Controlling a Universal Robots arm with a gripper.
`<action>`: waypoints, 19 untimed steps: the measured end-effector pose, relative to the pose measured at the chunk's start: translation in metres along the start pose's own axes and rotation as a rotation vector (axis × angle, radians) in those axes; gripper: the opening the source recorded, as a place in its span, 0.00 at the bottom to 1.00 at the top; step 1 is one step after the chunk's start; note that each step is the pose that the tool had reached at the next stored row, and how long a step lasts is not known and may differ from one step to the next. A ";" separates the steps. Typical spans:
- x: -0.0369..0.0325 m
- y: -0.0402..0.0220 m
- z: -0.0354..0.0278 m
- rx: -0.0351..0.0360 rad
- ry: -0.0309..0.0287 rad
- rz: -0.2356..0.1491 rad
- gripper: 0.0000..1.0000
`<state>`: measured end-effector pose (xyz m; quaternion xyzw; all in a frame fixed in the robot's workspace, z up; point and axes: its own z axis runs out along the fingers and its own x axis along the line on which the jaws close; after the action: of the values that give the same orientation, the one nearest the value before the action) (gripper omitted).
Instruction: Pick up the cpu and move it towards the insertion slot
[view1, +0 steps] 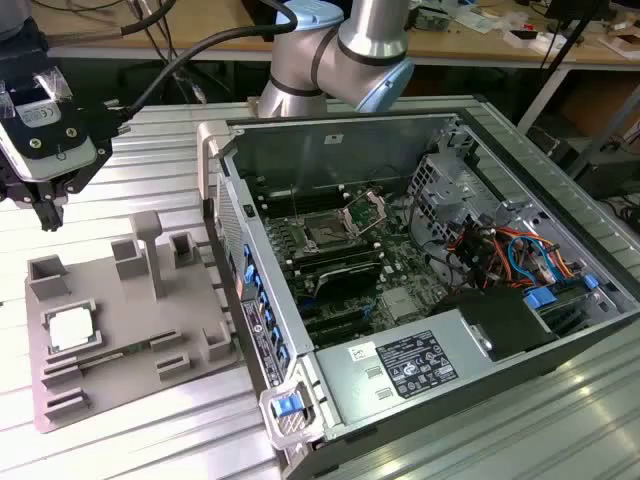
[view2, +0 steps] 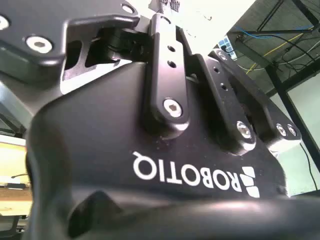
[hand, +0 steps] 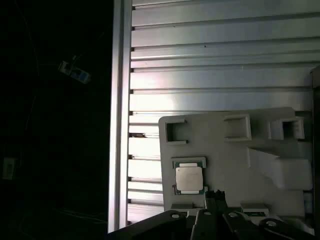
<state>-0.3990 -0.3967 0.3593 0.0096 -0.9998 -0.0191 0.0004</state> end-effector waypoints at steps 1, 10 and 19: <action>0.0002 0.0000 0.0000 0.0000 0.0000 0.000 0.11; 0.0011 -0.0001 0.0030 0.0000 0.0001 0.000 0.11; 0.0011 -0.0002 0.0058 0.0001 0.0001 0.000 0.11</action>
<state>-0.4001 -0.3967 0.3535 0.0096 -0.9998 -0.0191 0.0004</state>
